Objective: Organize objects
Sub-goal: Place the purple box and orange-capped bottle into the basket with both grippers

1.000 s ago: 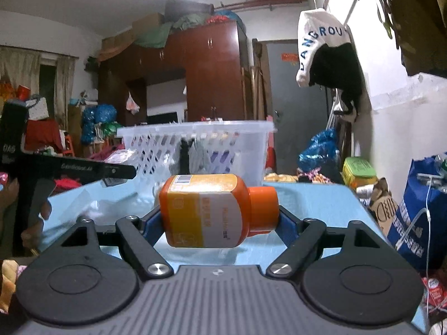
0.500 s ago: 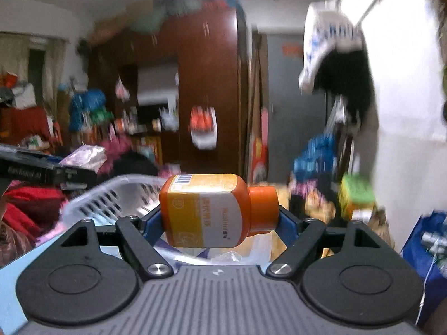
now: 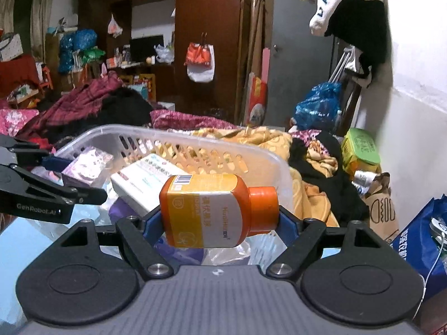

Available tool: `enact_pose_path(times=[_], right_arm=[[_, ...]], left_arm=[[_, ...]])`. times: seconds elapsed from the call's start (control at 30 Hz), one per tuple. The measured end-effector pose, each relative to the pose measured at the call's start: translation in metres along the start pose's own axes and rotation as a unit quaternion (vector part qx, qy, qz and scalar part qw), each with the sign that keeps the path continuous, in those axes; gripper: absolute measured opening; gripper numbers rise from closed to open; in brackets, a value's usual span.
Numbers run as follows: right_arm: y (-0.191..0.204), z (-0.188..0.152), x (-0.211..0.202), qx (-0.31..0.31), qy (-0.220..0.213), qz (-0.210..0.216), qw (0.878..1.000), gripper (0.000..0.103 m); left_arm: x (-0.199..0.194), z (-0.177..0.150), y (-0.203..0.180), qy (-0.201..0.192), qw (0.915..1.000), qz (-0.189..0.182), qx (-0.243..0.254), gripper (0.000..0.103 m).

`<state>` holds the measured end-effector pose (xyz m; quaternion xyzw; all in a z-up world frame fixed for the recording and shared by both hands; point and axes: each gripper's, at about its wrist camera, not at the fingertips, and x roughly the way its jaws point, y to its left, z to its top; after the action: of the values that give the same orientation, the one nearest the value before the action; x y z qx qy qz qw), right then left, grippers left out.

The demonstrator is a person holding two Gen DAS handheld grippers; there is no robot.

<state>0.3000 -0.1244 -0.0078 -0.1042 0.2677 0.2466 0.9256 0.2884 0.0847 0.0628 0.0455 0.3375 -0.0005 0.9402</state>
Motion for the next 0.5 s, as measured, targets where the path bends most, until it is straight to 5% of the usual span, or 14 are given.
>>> enact_pose_path(times=[0.17,0.27,0.33,0.5], right_arm=[[-0.003,0.0,0.001,-0.006,-0.001,0.009,1.0,0.083],[-0.002,0.0,-0.002,-0.011,-0.009,0.0,1.0,0.09],[-0.003,-0.001,-0.01,-0.007,-0.026,0.0,1.0,0.103],[-0.005,-0.011,-0.049,0.009,-0.092,0.016,0.996,0.103]], left_arm=[[0.001,-0.002,0.0,-0.013,0.9999,-0.004,-0.001,0.066],[-0.004,-0.003,0.0,-0.043,0.9991,-0.007,-0.001,0.082],[-0.016,-0.007,-0.002,-0.077,0.997,0.006,-0.002,0.094],[-0.061,-0.03,-0.011,-0.152,0.9884,0.003,0.006,0.1]])
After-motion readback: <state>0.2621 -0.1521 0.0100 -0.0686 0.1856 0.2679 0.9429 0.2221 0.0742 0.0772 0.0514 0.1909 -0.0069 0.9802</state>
